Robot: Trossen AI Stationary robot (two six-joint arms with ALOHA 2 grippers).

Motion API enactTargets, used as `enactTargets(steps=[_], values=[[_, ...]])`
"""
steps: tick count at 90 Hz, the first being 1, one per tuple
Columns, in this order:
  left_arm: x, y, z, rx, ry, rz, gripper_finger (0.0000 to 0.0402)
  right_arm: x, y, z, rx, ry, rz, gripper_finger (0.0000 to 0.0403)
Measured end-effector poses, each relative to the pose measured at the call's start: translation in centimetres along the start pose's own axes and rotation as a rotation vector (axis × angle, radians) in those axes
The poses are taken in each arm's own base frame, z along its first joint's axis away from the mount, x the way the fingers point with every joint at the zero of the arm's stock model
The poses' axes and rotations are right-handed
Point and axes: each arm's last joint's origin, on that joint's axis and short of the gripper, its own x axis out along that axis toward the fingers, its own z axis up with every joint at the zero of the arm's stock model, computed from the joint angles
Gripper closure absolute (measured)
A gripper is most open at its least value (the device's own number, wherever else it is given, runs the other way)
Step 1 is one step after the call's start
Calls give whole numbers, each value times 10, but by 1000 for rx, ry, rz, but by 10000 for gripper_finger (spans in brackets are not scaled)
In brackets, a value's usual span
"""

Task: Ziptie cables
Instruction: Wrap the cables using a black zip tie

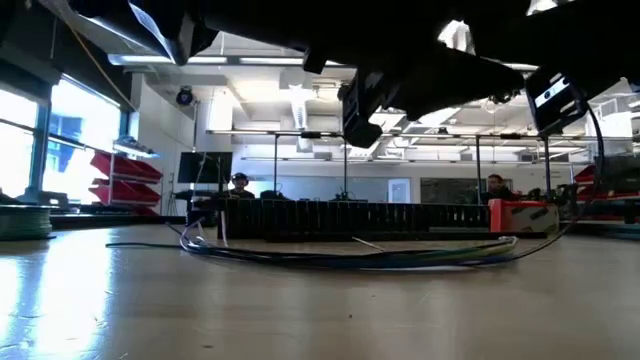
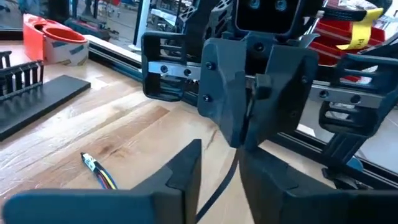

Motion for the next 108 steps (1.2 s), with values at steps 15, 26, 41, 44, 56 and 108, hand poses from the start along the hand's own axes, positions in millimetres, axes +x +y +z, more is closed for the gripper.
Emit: enactTargets(steps=[15,26,41,44,56,108], values=[[1,1,0,-5,0,2,282,0,0,0,1,-4,-6,403],[2,2,1,-9,-4,6,275,-4,2,1,-21,-35,-91,403],[-8,-7,-1,65,-7,18,273,-14,14,-1,-16,-62,-145,403],[-12,-10,-1,84,-9,34,274,-17,17,-2,-7,-58,-142,403],[-33,-24,7,145,5,105,278,-18,34,-2,-1,-58,-210,403],[-72,-34,3,85,176,122,284,42,-17,-5,140,43,-339,403]])
